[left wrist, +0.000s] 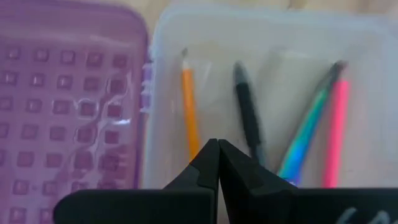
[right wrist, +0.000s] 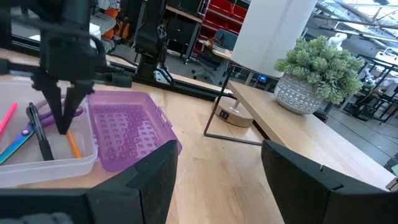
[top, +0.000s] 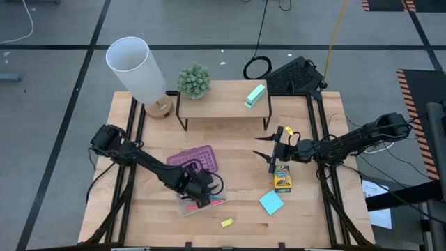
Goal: Pack school essentials
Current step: Put the black pen into the transparent box, then put the yellow eraser into the transparent box
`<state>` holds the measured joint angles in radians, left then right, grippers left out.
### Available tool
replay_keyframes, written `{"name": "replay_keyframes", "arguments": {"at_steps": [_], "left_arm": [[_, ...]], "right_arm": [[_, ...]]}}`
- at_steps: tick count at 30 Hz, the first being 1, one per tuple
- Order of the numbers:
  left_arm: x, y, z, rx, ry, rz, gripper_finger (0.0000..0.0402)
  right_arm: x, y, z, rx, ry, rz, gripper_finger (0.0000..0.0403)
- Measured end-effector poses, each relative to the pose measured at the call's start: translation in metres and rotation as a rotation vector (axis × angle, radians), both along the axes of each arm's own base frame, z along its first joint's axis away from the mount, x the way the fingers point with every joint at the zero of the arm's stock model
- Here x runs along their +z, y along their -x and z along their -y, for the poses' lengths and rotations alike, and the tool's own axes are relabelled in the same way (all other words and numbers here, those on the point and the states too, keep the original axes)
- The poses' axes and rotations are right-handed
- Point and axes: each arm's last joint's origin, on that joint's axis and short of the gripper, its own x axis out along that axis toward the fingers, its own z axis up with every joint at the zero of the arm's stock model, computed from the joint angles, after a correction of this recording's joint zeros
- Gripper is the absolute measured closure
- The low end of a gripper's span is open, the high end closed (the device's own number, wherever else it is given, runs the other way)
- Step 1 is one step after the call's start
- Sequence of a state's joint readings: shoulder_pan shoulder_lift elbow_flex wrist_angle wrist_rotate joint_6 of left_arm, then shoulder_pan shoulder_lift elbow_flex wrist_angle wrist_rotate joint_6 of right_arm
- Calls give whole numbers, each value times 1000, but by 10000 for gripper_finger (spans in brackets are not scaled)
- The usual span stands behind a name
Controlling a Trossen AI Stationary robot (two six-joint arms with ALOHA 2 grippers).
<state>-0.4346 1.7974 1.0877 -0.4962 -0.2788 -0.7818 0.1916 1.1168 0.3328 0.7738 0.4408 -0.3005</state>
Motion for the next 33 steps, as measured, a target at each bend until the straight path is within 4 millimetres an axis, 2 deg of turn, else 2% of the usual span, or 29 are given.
{"name": "replay_keyframes", "arguments": {"at_steps": [8, 16, 21, 27, 33], "left_arm": [[-1, 1, 1, -20, 35, -22, 392], [-14, -3, 5, -21, 51, -44, 392], [-6, -4, 10, -41, 86, 9, 392], [4, -3, 22, -148, 249, 22, 392], [9, 1, 20, -96, 123, 64, 392]], "right_arm": [[0, 0, 0, 0, 0, 0, 177], [0, 0, 0, 0, 0, 2, 177], [1, 0, 0, 0, -1, 7, 177], [1, 0, 0, 0, -1, 5, 177], [1, 0, 0, 0, -1, 6, 177]]}}
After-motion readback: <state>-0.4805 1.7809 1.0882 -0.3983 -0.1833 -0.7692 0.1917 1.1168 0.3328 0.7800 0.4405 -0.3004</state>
